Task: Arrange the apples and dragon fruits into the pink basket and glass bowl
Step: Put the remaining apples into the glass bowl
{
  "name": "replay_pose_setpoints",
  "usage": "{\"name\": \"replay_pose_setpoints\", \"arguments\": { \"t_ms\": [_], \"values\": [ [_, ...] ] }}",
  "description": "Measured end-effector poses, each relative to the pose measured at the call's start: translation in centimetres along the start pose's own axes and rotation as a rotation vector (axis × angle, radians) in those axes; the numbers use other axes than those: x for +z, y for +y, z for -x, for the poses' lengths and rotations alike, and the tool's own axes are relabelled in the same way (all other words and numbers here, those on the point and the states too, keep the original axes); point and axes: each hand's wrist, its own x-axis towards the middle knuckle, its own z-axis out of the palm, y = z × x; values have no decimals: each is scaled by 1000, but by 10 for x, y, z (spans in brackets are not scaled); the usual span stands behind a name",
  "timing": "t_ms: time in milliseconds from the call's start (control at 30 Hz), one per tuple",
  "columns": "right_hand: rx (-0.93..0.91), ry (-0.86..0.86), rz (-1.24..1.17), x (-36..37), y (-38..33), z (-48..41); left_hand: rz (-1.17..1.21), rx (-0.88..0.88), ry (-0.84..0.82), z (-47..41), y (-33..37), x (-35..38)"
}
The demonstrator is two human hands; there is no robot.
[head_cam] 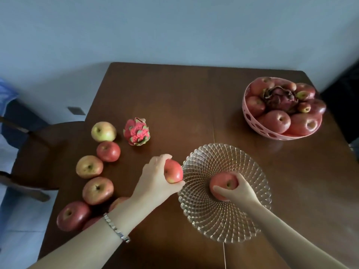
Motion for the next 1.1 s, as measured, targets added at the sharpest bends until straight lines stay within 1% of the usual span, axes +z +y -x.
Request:
{"name": "replay_pose_setpoints", "arguments": {
  "t_ms": [267, 400, 467, 500, 533, 567, 600, 667, 700, 733, 800, 867, 900, 967, 1033, 1100],
  "values": [
    [-105, -46, -22, 8, 14, -2, -31, 9, -30, 7, 29, 25],
    [-83, -74, -47, 5, 13, -2, -43, 27, -46, 12, 37, 34],
    [-114, 29, -82, -1, 6, -1, -42, 45, -63, 13, 42, 37],
    [-173, 97, -122, -8, 0, 3, -42, 63, -69, 14, 46, 37],
    [-244, 129, -166, -16, -7, 7, -42, 83, -74, 15, 50, 39],
    [-306, 99, -202, -24, -14, 10, -40, 106, -81, 15, 55, 39],
    [-340, 2, -230, -33, -20, 13, -33, 125, -89, 16, 61, 41],
    [-332, -265, -272, -42, -30, 18, -2, 173, -96, 18, 73, 43],
    [-312, -360, -269, -43, -33, 19, 13, 211, -97, 19, 79, 45],
    [-297, -414, -260, -44, -33, 19, 22, 256, -100, 19, 85, 46],
    [-304, -433, -269, -46, -31, 18, 13, 334, -125, 18, 91, 51],
    [-300, -399, -329, -49, -26, 18, 23, 355, -163, 16, 91, 54],
    [-281, -362, -362, -51, -23, 16, 55, 330, -177, 14, 89, 56],
    [-227, -264, -392, -57, -15, 10, 128, 193, -194, 9, 82, 63],
    [-176, -191, -425, -62, -8, 2, 161, -48, -210, 2, 73, 74],
    [-152, -155, -476, -66, -7, -6, 230, -320, -329, -5, 67, 85]
  ]
}}
